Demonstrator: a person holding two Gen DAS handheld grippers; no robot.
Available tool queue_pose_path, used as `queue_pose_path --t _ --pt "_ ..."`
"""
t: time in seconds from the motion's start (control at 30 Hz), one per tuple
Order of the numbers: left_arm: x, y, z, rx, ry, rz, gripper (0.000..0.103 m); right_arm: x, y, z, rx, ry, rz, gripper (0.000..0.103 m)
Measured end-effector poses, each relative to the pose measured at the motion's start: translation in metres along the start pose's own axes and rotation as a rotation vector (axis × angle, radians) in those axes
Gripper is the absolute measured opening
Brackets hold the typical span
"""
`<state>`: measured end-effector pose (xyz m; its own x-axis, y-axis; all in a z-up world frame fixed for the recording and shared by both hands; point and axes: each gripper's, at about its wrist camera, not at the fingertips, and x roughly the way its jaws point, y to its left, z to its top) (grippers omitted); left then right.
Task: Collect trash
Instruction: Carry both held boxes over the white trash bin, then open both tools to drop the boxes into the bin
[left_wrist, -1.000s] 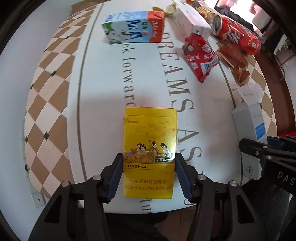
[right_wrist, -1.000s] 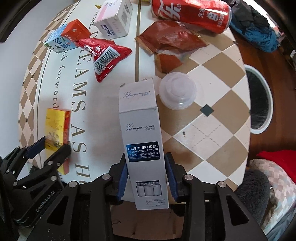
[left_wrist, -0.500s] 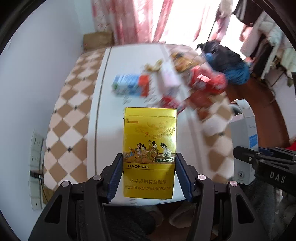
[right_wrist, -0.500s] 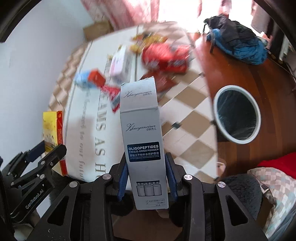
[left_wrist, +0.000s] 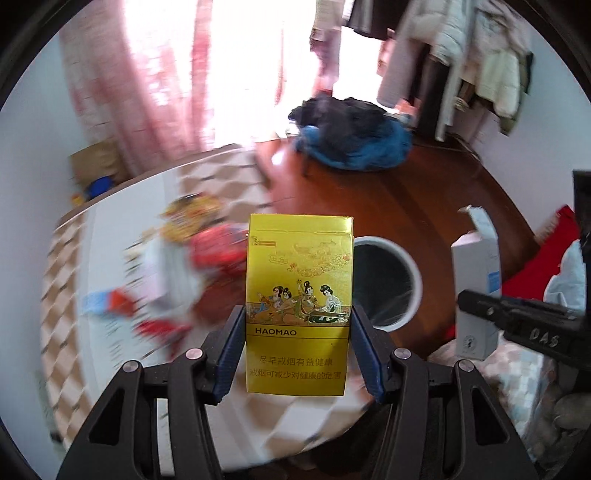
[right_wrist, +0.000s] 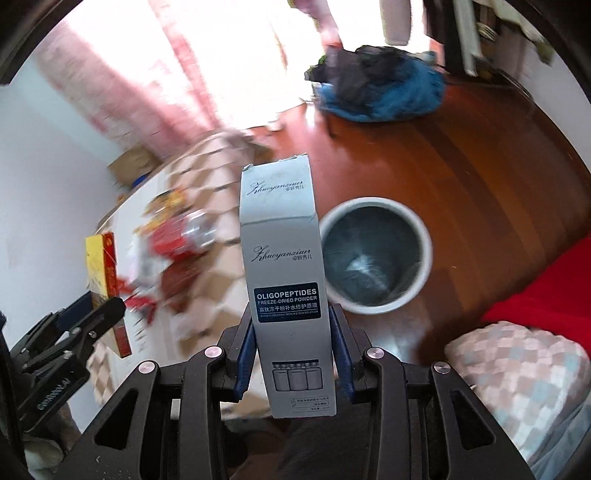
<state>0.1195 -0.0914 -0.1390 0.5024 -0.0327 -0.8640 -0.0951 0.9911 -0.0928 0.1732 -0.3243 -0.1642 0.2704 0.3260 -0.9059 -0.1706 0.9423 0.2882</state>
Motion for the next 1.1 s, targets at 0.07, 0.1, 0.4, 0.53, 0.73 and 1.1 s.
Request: queue_pose_path --t 0.07,0.1,0.4,0.53,0.73,1.1 --pt "0.031 -0.021 0.023 0.012 0.021 -0.034 0.052 0.018 -0.033 0.017 0.034 0.02 -0.021 0.038" --pt "0.045 -0.032 0.034 0.014 0.036 -0.049 0.052 0.026 -0.045 0.022 0.045 0.032 -0.028 0.039" --pt "0.164 -0.11 0.075 0.012 0.213 -0.153 0.052 0.121 -0.132 0.07 0.135 0.134 -0.05 0.038" --pt "0.209 -0.125 0.082 0.028 0.273 -0.155 0.053 0.162 -0.157 0.086 0.179 0.167 -0.043 0.038" --pt "0.243 -0.134 0.085 0.044 0.316 -0.117 0.058 0.21 -0.177 0.094 0.226 0.207 0.0 0.041" --pt "0.255 -0.119 0.073 0.057 0.284 0.026 0.101 0.22 -0.179 0.088 0.217 0.199 -0.076 0.101"
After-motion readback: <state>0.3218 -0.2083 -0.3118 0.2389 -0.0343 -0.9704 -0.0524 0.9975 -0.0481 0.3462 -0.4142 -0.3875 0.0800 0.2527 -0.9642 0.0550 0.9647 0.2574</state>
